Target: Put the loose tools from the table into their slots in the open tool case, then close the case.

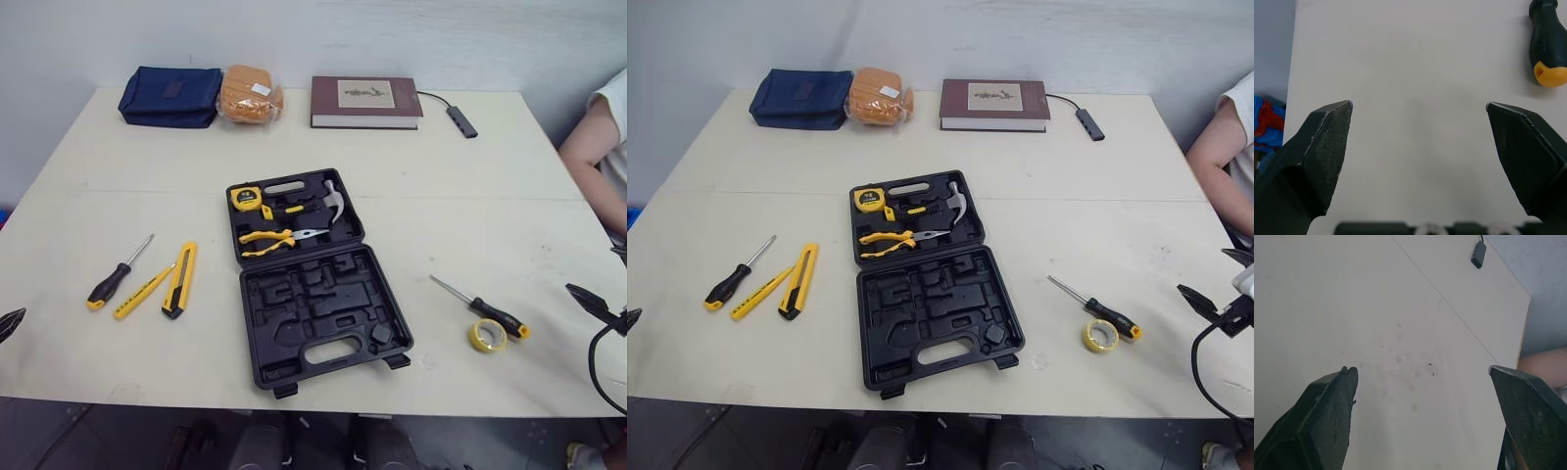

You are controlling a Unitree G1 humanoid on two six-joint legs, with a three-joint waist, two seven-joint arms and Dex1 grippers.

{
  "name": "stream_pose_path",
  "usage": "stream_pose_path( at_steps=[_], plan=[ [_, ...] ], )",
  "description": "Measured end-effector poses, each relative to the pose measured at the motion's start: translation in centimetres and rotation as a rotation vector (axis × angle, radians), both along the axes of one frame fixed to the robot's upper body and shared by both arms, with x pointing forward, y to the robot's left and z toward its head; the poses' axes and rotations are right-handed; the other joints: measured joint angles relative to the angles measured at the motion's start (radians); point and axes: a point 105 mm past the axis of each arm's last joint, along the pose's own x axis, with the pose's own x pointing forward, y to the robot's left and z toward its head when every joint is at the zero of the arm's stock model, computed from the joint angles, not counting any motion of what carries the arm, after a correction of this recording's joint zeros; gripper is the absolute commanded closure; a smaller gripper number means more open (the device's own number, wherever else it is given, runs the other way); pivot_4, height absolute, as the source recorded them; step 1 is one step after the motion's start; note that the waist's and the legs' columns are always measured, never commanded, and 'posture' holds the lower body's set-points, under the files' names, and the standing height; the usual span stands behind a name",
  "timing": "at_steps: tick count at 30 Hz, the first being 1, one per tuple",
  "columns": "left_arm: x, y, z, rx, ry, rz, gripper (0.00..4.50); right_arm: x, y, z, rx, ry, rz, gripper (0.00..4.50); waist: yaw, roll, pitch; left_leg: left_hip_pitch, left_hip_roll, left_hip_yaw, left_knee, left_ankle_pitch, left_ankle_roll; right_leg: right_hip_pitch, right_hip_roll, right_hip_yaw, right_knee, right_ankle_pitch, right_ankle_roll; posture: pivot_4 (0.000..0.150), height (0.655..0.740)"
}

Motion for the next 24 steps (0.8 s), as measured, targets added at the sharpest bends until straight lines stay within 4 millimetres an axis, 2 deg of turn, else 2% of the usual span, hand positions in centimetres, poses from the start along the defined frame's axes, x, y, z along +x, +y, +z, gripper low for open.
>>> stream_pose_path(
  at_steps=[6,12,24],
  plan=[
    [0.3,-0.7,0.4,-0.059,-0.025,-0.051,0.09,0.0,0.1,-0.1,0.0,0.008,0.007,0.0,0.0,0.0,0.0,0.0,0.0,0.0,0.0,0.0,0.0,0.0,0.0,0.0,0.0,0.0,0.0,0.15,0.74],
    [1.0,-1.0,1.2,-0.042,-0.068,-0.081,0.09,-0.1,0.1,-0.2,0.004,0.012,0.008,0.0,0.0,0.0,0.0,0.0,0.0,0.0,0.0,0.0,0.0,0.0,0.0,0.0,0.0,0.0,0.0,0.15,0.74],
    [1.0,-0.9,1.0,-0.057,-0.076,-0.075,0.09,-0.2,0.1,-0.6,0.014,0.018,0.006,0.0,-0.001,0.0,0.0,0.0,0.0,0.001,0.001,0.0,0.0,0.0,0.0,0.0,0.0,0.0,0.0,0.15,0.74]
  ],
)
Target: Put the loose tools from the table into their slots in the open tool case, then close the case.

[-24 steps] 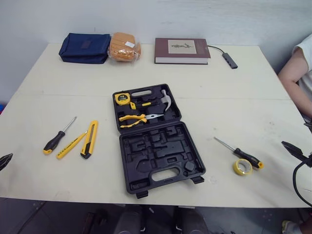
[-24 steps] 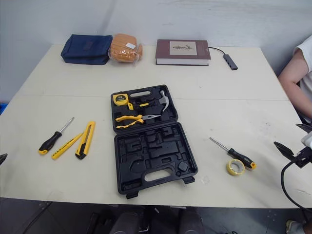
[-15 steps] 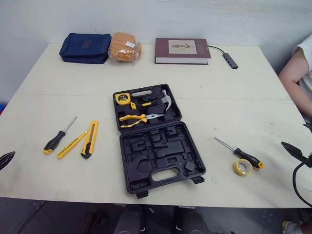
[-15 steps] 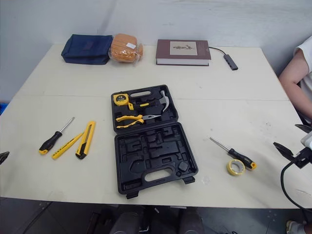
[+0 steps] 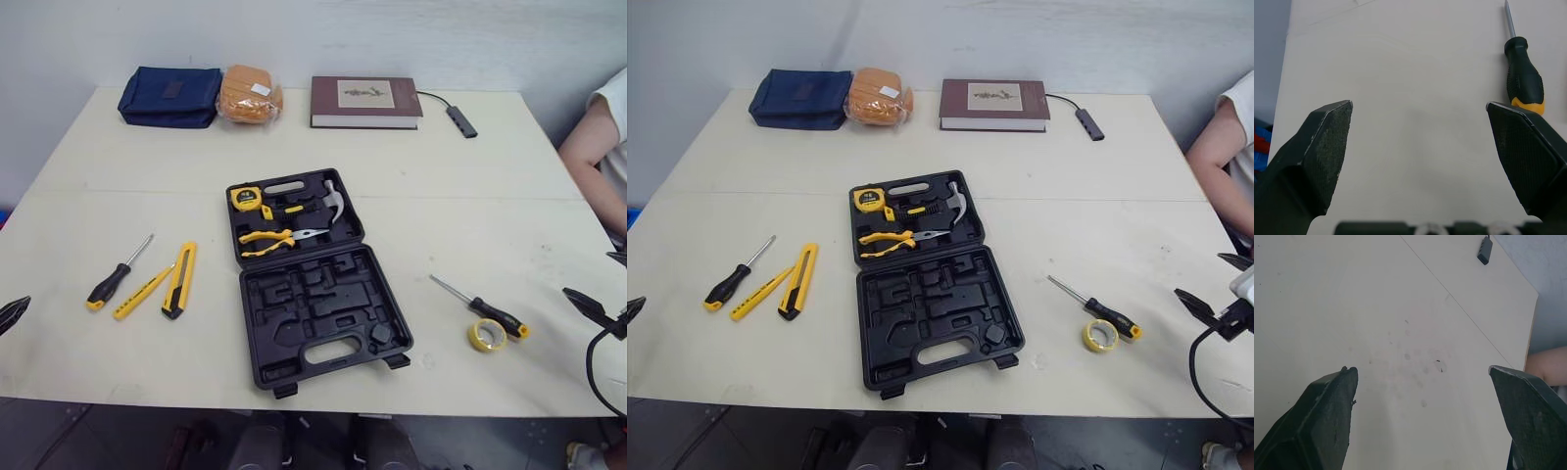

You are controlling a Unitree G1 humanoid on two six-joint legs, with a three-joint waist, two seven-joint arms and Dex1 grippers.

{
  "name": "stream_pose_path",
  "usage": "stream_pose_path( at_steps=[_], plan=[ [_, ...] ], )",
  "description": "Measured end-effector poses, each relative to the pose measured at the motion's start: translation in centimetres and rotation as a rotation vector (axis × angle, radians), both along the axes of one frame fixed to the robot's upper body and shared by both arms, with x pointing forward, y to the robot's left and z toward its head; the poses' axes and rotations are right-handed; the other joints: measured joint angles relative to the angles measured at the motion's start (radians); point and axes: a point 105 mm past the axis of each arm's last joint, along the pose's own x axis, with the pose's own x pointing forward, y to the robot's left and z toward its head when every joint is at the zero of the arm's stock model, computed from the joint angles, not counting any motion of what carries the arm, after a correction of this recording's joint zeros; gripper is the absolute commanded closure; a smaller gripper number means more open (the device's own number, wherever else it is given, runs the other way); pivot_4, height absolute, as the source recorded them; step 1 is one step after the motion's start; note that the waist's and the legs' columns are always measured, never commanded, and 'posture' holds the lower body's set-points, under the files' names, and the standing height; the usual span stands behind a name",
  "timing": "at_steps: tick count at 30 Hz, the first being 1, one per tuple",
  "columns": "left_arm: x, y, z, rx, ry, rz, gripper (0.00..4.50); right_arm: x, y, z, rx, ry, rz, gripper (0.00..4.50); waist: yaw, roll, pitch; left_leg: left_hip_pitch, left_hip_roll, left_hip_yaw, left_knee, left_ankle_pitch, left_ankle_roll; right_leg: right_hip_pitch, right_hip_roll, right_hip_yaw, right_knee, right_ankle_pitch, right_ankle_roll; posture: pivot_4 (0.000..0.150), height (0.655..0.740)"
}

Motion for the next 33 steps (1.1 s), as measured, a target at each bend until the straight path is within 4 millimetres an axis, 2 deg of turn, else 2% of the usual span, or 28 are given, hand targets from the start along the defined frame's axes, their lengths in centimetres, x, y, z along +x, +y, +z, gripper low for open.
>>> stream_pose_path(
  at_steps=[5,7,11,18,23,25,29,32,33],
  plan=[
    [0.1,-0.3,-0.2,-0.01,0.008,-0.02,0.09,0.1,0.1,-0.1,0.026,0.0,-0.004,0.0,-0.001,0.0,0.0,0.0,0.0,0.0,0.0,0.0,0.0,0.0,0.0,0.0,0.0,0.0,0.0,0.15,0.74],
    [0.7,-1.4,-0.2,-0.047,-0.014,-0.059,0.09,0.8,1.3,0.2,0.082,-0.021,0.027,0.0,-0.002,0.0,0.0,0.0,0.001,0.0,0.001,0.0,0.0,0.0,0.0,0.001,0.001,0.0,0.0,0.15,0.74],
    [2.6,-5.3,0.3,-0.061,-0.057,-0.208,0.09,2.7,6.0,1.0,0.13,-0.019,0.192,0.0,-0.004,0.0,0.0,0.0,0.001,0.0,0.002,0.0,0.0,0.0,0.0,0.001,0.003,0.0,0.0,0.15,0.74],
    [4.5,-11.0,1.6,-0.05,-0.071,-0.366,0.09,4.3,10.2,2.8,0.181,0.005,0.314,0.0,0.004,0.0,0.0,-0.001,0.001,0.0,0.002,0.002,0.004,0.0,0.002,0.001,0.005,0.0,0.0,0.15,0.74],
    [6.0,-17.4,0.8,-0.072,-0.012,-0.507,0.09,5.1,13.4,1.8,0.189,0.109,0.395,0.0,0.008,0.0,0.0,-0.002,0.001,-0.001,0.004,0.002,0.004,0.0,0.002,0.002,0.005,0.001,0.0,0.15,0.74],
    [6.1,-19.1,0.3,-0.082,0.025,-0.542,0.09,5.6,14.5,1.3,0.185,0.146,0.405,0.0,0.008,0.0,0.0,-0.002,0.001,-0.001,0.004,0.002,0.004,0.0,0.005,0.002,0.005,0.001,0.0,0.15,0.74],
    [6.7,-21.3,-0.1,-0.09,0.048,-0.574,0.09,6.8,16.4,1.0,0.174,0.169,0.424,0.0,0.004,0.0,0.0,-0.002,0.004,0.0,0.004,0.003,0.003,0.0,0.011,0.002,0.005,0.001,0.0,0.15,0.74],
    [7.1,-22.2,-0.7,-0.084,0.083,-0.579,0.94,7.6,17.5,0.7,0.125,0.193,0.432,0.87,0.006,0.0,0.0,-0.003,0.004,-0.001,0.004,0.003,0.003,0.0,0.012,0.002,0.004,0.001,0.0,0.15,0.74],
    [7.4,-22.6,-1.0,-0.096,0.091,-0.573,1.45,7.9,18.1,0.3,0.091,0.213,0.434,1.4,0.007,0.0,0.0,-0.003,0.004,-0.001,0.005,0.003,0.003,0.0,0.012,0.002,0.005,0.001,0.0,0.15,0.74]
  ],
)
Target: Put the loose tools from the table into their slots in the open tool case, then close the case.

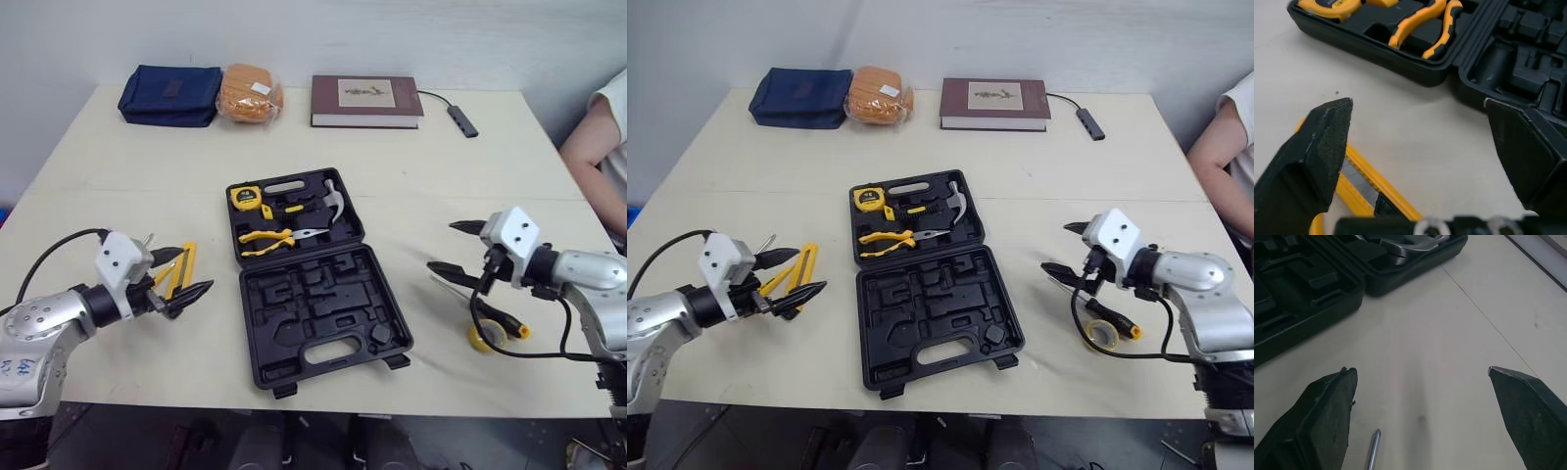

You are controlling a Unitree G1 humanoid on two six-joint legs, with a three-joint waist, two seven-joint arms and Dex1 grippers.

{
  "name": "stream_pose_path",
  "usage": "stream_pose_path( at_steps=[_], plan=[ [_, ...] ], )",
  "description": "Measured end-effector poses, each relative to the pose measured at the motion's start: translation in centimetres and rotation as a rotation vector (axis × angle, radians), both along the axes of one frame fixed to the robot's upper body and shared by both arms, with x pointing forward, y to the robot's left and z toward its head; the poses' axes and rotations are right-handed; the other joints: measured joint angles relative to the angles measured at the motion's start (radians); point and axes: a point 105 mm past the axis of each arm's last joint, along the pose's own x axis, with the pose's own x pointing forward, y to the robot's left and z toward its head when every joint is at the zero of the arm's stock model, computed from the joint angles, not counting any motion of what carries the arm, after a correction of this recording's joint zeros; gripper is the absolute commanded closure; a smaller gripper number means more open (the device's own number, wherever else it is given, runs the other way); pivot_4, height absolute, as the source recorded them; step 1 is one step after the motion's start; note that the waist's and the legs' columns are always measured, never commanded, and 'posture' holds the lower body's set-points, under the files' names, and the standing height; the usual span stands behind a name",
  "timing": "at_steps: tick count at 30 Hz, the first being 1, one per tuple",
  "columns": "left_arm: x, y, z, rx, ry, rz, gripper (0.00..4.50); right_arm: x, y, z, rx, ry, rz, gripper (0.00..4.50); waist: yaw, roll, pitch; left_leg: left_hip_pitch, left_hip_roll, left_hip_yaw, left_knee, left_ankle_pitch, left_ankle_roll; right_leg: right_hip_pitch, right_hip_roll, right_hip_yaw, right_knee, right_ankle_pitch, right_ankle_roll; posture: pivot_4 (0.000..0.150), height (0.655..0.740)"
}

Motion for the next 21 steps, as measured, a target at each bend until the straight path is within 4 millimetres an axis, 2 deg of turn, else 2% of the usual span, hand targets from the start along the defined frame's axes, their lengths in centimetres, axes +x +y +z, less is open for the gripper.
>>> stream_pose_path(
  at_steps=[2,5,6,9,14,18,21],
  plan=[
    [0.2,-0.5,-0.7,-0.006,0.025,0.006,2.34,0.5,1.0,-0.4,-0.028,0.009,0.01,2.4,-0.001,0.0,0.0,0.0,0.0,0.0,0.001,0.0,0.0,0.0,0.0,0.0,0.0,0.0,0.0,0.15,0.74],
    [0.5,-1.4,-1.8,-0.011,0.059,0.008,3.89,1.3,2.9,-0.4,-0.014,0.0,0.033,4.14,-0.001,0.0,0.0,-0.001,0.0,0.0,0.001,0.0,0.0,0.0,0.0,0.0,0.0,0.0,0.0,0.15,0.74],
    [0.6,-1.5,-1.9,-0.014,0.064,0.01,4.34,1.4,3.2,-0.5,-0.023,-0.001,0.039,4.5,0.0,0.0,0.0,-0.001,0.0,0.0,0.001,0.0,0.0,0.0,0.001,0.0,0.0,0.0,0.0,0.15,0.74],
    [0.9,-1.6,-2.5,0.004,0.081,0.031,4.47,2.2,3.4,-0.7,-0.059,-0.001,0.028,4.5,0.001,0.0,0.0,-0.001,0.0,0.0,0.002,0.0,0.0,0.0,0.001,0.0,0.0,0.0,0.0,0.15,0.74],
    [2.2,-3.5,-3.4,0.021,0.1,0.019,4.47,3.8,6.1,-1.8,-0.076,-0.003,0.062,4.5,-0.001,0.0,0.0,-0.001,0.0,0.0,0.004,0.0,0.0,0.0,0.001,0.0,0.001,0.0,0.0,0.15,0.74],
    [2.4,-4.3,-4.4,0.02,0.131,0.012,4.47,4.7,6.3,-2.3,-0.086,-0.001,0.055,4.5,-0.002,0.0,0.0,-0.002,0.0,0.0,0.004,0.0,0.0,0.0,0.001,0.0,0.0,0.0,0.0,0.15,0.74],
    [3.2,-4.4,-4.2,0.033,0.132,0.023,4.47,5.2,6.8,-2.4,-0.079,-0.003,0.059,4.5,-0.002,0.0,0.0,-0.002,0.0,0.0,0.006,0.001,0.0,0.0,0.002,0.0,0.001,0.0,0.0,0.15,0.74]
  ],
)
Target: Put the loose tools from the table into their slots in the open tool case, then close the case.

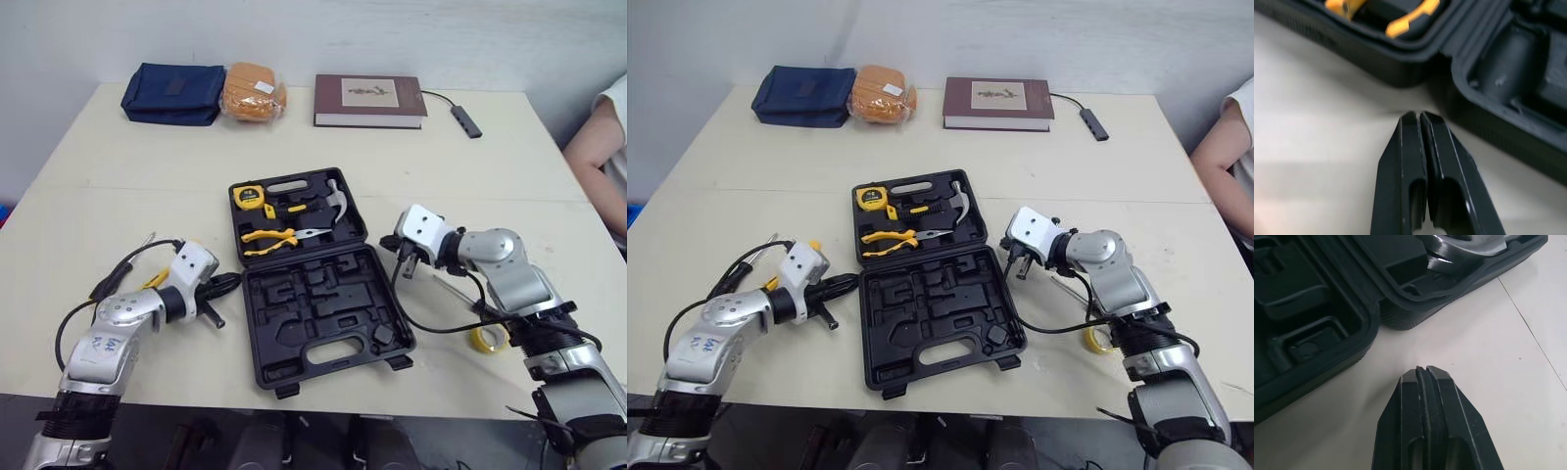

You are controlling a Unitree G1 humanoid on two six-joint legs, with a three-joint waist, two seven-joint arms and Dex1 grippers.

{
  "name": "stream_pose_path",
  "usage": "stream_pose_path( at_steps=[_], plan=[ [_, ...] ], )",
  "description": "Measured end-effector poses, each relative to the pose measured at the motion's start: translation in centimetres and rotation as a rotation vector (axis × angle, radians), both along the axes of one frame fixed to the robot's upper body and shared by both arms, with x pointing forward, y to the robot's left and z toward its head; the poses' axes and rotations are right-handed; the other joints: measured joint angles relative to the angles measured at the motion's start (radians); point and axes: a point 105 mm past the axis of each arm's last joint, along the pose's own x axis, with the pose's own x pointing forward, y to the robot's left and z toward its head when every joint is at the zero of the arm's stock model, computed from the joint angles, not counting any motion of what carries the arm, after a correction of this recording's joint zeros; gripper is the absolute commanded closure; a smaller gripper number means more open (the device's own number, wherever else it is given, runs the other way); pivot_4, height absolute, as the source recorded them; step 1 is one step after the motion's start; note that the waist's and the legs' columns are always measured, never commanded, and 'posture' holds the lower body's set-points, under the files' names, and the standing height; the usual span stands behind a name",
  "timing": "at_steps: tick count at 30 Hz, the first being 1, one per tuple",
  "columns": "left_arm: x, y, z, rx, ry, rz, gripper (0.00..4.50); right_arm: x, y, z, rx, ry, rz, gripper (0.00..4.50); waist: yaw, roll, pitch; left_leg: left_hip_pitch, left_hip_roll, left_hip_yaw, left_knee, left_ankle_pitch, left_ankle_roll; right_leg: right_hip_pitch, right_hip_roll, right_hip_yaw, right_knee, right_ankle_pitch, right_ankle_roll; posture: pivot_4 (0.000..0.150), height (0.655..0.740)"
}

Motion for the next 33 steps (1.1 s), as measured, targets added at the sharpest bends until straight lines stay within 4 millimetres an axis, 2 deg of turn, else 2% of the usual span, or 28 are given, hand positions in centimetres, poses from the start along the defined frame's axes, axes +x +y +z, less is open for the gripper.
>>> stream_pose_path(
  at_steps=[5,11,23,33],
  plan=[
    [0.7,-0.3,0.1,0.005,-0.007,0.016,4.47,0.1,1.7,-0.4,0.028,-0.002,0.041,4.5,-0.001,0.0,0.0,0.0,0.0,0.0,0.003,0.0,0.0,0.0,0.0,0.0,0.002,0.0,0.0,0.15,0.74],
    [1.1,-0.8,0.1,-0.013,-0.004,0.005,4.47,-0.1,1.8,-0.5,0.035,-0.006,0.065,4.5,0.002,0.0,0.0,0.0,0.0,-0.001,0.005,0.0,0.0,0.001,0.0,0.0,0.003,0.0,0.0,0.15,0.74],
    [2.2,-2.1,0.3,0.014,0.031,-0.109,4.47,-2.0,0.2,-1.2,0.034,0.026,0.115,4.5,0.029,0.0,0.0,0.0,0.0,-0.002,0.006,-0.001,0.0,0.001,-0.001,0.0,0.002,0.0,0.0,0.15,0.74],
    [2.8,-3.6,0.6,0.1,0.0,-0.239,4.47,-5.8,-1.6,-1.7,0.022,0.086,0.146,4.5,0.052,0.001,0.0,-0.002,-0.001,-0.002,0.006,-0.002,0.001,0.001,-0.001,-0.001,0.0,0.001,0.001,0.15,0.74]
  ],
)
